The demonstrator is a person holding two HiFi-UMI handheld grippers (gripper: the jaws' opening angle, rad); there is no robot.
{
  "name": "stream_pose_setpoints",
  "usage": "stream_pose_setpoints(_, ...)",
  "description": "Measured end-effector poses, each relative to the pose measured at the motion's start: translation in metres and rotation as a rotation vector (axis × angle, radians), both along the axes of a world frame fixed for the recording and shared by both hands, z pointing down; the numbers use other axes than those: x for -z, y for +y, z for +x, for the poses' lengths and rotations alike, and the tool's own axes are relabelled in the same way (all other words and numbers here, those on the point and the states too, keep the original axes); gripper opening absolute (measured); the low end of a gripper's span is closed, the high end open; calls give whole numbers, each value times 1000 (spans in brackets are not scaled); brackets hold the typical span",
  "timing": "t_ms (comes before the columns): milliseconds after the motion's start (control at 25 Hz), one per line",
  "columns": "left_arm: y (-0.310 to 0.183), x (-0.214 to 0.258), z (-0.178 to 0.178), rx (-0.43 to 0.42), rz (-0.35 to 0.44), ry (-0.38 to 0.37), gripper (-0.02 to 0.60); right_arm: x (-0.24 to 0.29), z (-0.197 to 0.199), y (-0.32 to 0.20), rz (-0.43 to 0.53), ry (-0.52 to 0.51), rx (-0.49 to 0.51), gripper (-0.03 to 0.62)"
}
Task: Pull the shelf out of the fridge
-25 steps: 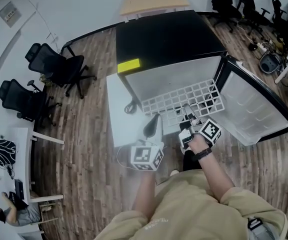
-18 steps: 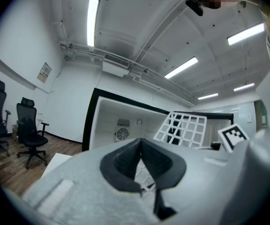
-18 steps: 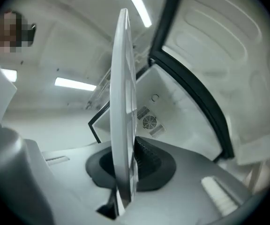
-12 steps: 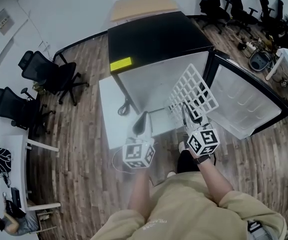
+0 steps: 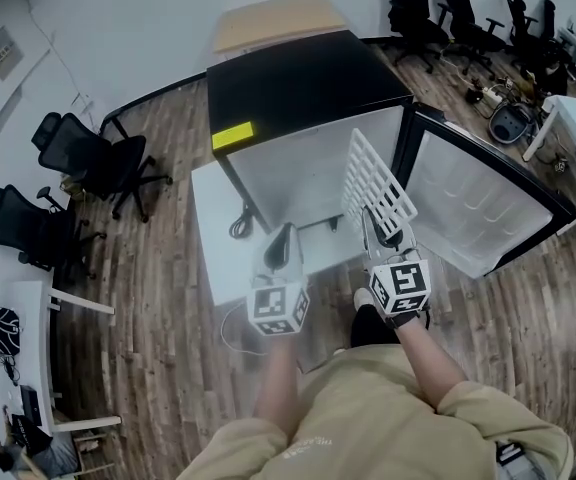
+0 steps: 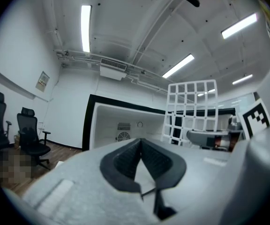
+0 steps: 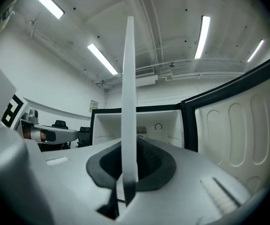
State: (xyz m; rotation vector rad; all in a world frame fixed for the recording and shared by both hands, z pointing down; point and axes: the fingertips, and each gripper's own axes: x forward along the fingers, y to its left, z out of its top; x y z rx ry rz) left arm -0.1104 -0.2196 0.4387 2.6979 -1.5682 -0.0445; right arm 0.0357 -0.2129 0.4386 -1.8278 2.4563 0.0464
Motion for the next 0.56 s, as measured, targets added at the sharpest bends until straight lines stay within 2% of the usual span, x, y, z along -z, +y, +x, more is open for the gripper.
stream_pose_setpoints(560, -1, -8, 18, -28, -17, 3, -2, 4, 15, 2, 7, -34, -2, 26)
